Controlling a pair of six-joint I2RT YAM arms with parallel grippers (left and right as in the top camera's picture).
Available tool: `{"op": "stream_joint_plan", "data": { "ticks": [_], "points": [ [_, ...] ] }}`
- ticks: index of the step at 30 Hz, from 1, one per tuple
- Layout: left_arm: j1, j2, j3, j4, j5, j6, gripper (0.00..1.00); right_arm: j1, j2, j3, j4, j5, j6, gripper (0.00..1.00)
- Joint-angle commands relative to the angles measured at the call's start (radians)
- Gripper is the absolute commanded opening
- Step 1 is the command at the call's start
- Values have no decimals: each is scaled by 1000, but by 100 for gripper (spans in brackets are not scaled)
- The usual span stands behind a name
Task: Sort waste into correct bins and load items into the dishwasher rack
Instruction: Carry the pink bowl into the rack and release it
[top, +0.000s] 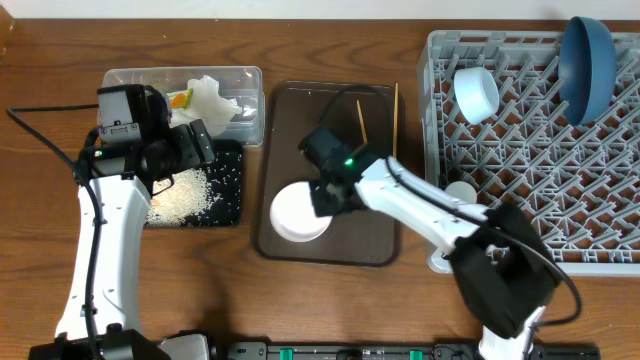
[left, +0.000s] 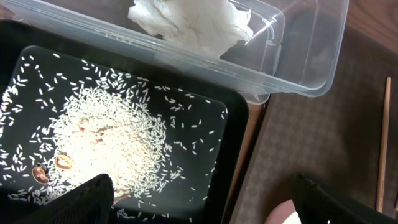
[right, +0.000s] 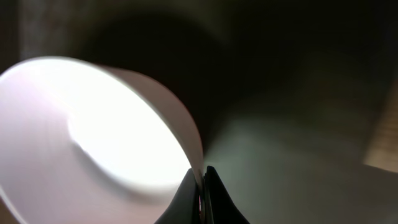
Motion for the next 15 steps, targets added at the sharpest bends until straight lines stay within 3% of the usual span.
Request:
{"op": "stream_joint_plan", "data": {
  "ticks": [1,8,11,15],
  "points": [
    [3,3,5,0,-10,13,93,-61,-192,101,-29,270,-42,1],
    [3,3,5,0,-10,13,93,-138,-452,141,-13,950,-133,1],
    [3,3,5,0,-10,13,93,-170,-469,141,-24,1210,-171,1],
    [3,3,5,0,-10,14,93,-240,-433,132,-24,1386,-284,1]
  ]
}}
